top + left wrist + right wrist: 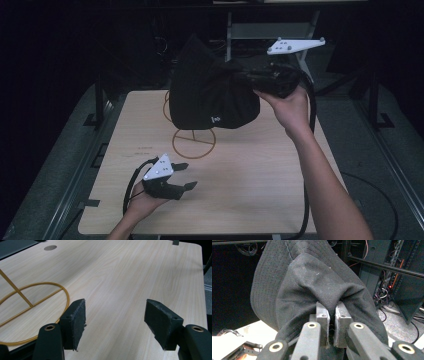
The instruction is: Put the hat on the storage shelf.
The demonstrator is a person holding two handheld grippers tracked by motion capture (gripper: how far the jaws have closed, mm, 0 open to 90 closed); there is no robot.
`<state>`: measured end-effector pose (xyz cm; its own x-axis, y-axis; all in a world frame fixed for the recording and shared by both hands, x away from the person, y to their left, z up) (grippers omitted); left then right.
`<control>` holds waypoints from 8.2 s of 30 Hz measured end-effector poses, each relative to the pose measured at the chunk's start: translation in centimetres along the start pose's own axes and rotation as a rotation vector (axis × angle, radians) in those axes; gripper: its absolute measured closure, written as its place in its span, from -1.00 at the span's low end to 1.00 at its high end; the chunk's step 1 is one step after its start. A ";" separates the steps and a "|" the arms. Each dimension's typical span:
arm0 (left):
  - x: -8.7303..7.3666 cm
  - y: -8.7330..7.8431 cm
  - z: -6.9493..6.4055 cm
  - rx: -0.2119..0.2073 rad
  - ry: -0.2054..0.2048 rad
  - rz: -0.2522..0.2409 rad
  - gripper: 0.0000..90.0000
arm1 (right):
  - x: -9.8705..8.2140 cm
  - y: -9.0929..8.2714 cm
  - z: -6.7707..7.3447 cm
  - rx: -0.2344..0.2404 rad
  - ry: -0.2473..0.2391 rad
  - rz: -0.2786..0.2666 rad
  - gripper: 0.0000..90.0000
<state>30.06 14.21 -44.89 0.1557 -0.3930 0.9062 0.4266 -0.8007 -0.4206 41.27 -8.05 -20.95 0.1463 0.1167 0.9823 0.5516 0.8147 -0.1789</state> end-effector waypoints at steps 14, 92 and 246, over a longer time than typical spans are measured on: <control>0.0 0.1 0.0 -0.005 -0.009 -0.008 -0.27 | 2.3 5.3 0.4 0.030 -0.029 0.046 0.87; -0.3 1.0 -0.8 -0.052 -0.029 0.001 -0.37 | -3.2 9.7 -2.9 0.027 0.079 0.167 -0.33; -1.4 0.1 -0.7 -0.001 -0.114 0.017 -0.54 | -28.1 -15.6 -2.1 -0.227 0.343 0.155 -0.62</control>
<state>29.27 14.39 -46.19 0.2632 -0.3530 0.8978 0.4219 -0.7948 -0.4362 30.29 -25.23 -45.86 0.4846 0.0013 0.8747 0.6623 0.6527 -0.3679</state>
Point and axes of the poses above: each handheld gripper's, and its own axes: y roughly forward along the jaws, x roughly out of its top, z roughly to its left, the point moved 7 cm from there along y, roughly forward along the jaws, and after that the axes turned 7 degrees about -z, right-handed, at the moved point
